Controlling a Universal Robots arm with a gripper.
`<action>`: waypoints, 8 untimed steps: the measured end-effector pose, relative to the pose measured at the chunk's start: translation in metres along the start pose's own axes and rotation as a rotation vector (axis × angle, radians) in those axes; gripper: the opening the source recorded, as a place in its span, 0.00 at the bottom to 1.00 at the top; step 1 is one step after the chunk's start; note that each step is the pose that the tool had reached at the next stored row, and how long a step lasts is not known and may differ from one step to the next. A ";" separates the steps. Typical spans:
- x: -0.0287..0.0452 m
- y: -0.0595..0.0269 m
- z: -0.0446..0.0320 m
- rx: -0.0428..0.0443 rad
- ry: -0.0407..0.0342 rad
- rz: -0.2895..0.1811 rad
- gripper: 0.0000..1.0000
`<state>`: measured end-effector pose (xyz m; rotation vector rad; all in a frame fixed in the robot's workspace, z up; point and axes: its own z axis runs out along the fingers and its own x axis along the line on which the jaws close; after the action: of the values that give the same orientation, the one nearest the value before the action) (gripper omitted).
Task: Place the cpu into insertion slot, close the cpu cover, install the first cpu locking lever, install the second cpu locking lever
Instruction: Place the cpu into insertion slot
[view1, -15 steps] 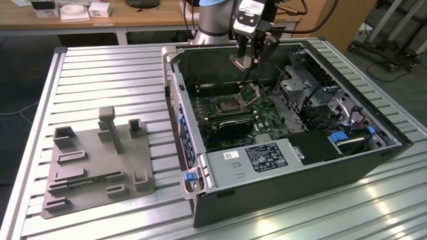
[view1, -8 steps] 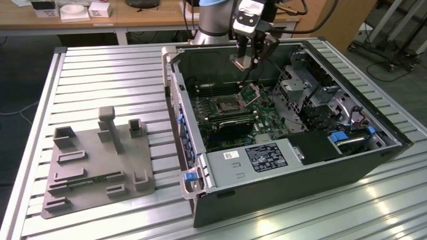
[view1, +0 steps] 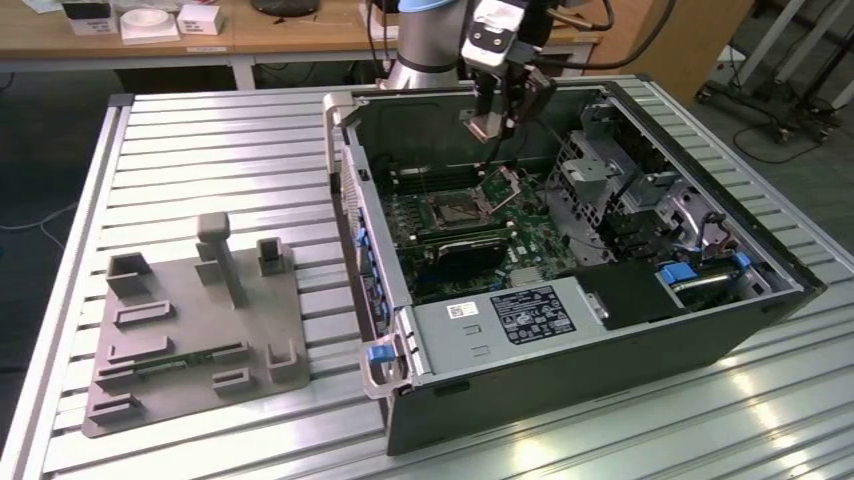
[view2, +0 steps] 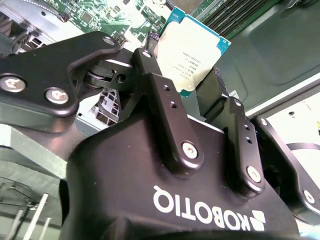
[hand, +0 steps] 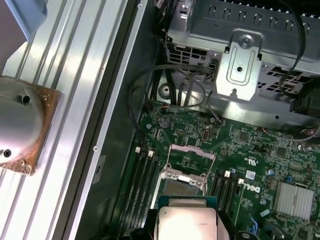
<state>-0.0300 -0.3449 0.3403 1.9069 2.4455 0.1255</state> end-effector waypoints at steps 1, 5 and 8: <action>0.0000 -0.0001 0.0002 0.0001 -0.0008 0.010 0.54; 0.0000 -0.0002 0.0013 -0.0001 -0.0047 0.058 0.54; 0.0000 -0.0003 0.0019 -0.0004 -0.0076 0.092 0.54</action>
<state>-0.0302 -0.3450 0.3383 2.0159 2.3534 0.1213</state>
